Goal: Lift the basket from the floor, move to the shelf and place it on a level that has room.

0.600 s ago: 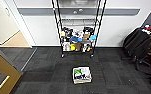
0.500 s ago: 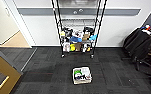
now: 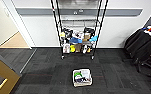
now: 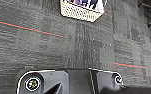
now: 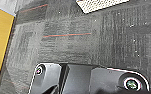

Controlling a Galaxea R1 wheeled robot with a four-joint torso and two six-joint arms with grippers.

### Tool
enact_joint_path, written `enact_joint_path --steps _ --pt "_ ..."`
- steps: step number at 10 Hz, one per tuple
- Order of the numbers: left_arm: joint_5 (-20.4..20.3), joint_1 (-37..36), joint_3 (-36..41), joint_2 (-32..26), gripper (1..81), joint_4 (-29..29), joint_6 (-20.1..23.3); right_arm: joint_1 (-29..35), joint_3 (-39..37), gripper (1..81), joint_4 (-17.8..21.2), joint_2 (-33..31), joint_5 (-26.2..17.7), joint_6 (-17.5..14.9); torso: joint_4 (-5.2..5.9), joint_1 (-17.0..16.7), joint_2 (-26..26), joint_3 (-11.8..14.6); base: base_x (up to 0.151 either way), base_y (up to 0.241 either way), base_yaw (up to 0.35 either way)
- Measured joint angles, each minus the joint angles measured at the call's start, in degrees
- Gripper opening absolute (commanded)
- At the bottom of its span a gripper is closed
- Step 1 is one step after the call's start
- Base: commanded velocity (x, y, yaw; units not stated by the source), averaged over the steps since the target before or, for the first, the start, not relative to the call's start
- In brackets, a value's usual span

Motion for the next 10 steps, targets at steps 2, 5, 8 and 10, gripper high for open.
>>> enact_joint_path --steps 2,5,8,10 --pt "0.22 0.39 0.0 0.02 81.1 0.0 0.0 -0.16 -0.09 81.1 0.0 -0.22 -0.05 0.0 0.0 -0.05 0.0 0.0 0.101 0.0 0.0" --pt "-0.17 -0.1 0.0 0.0 81.1 0.0 0.0 0.28 -0.11 81.1 0.0 -0.16 0.17 0.0 0.0 0.0 0.02 -0.02 0.101 0.0 0.0" --pt "0.06 0.26 0.02 -0.02 81.1 0.0 0.0 -0.16 -1.08 81.1 0.02 -0.18 -0.02 0.0 0.0 -0.05 0.02 0.0 0.101 0.0 0.0" --pt "0.05 0.06 0.02 -0.12 81.1 0.0 0.0 -0.07 -1.61 81.1 0.04 -0.16 0.0 0.0 0.0 -0.02 0.02 -0.02 0.101 0.0 0.0"
